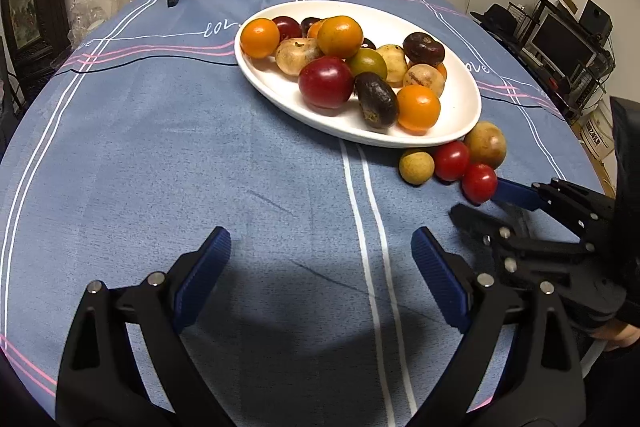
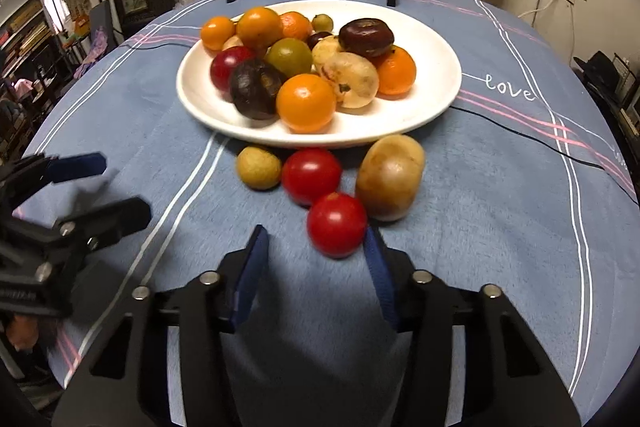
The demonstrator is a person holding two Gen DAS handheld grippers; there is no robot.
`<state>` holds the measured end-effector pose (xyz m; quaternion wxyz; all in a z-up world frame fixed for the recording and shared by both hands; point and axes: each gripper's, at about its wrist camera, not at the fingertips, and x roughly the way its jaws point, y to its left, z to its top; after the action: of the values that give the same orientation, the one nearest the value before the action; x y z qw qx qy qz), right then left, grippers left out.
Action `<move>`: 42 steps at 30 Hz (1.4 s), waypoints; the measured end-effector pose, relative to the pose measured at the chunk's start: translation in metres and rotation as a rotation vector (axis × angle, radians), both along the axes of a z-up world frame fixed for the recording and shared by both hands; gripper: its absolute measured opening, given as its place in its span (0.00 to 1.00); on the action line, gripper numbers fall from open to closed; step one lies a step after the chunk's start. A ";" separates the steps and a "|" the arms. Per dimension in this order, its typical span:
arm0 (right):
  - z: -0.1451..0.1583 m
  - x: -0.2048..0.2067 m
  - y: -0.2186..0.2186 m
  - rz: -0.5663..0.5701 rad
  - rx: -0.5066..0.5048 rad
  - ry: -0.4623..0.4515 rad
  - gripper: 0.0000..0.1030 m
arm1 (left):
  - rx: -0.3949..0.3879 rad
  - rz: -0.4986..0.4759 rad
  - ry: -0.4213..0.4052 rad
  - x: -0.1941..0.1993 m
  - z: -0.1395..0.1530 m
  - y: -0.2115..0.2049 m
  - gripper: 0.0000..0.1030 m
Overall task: Organize fruits
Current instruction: 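Move the open right tool around a red tomato, then grasp a small yellow fruit with the left tool while the right tool grasps the red tomato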
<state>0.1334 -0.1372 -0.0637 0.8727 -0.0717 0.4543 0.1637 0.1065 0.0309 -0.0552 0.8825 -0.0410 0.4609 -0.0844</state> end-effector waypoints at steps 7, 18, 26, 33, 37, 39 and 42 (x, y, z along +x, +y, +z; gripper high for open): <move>0.004 0.001 -0.016 -0.028 0.065 0.020 0.29 | 0.005 -0.004 0.005 -0.001 0.000 -0.004 0.91; 0.014 -0.026 -0.048 -0.039 0.138 -0.012 0.30 | 0.045 -0.076 0.006 0.007 -0.006 -0.034 0.91; 0.009 -0.031 -0.062 -0.045 0.160 0.004 0.30 | 0.044 -0.100 0.045 0.032 -0.012 -0.053 0.63; 0.006 -0.029 -0.062 -0.035 0.173 0.012 0.30 | 0.062 -0.099 0.049 0.048 -0.013 -0.067 0.62; 0.005 -0.029 -0.062 -0.032 0.181 0.014 0.30 | 0.082 -0.093 0.043 0.056 -0.013 -0.076 0.60; 0.005 -0.029 -0.063 -0.032 0.183 0.016 0.30 | 0.100 -0.087 0.037 0.060 -0.013 -0.079 0.56; 0.006 -0.028 -0.064 -0.034 0.183 0.015 0.29 | 0.123 -0.081 0.032 0.064 -0.014 -0.082 0.53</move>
<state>0.1050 -0.2009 -0.0580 0.8749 0.0174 0.4451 0.1903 0.1700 -0.0513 -0.0687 0.8717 0.0308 0.4806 -0.0906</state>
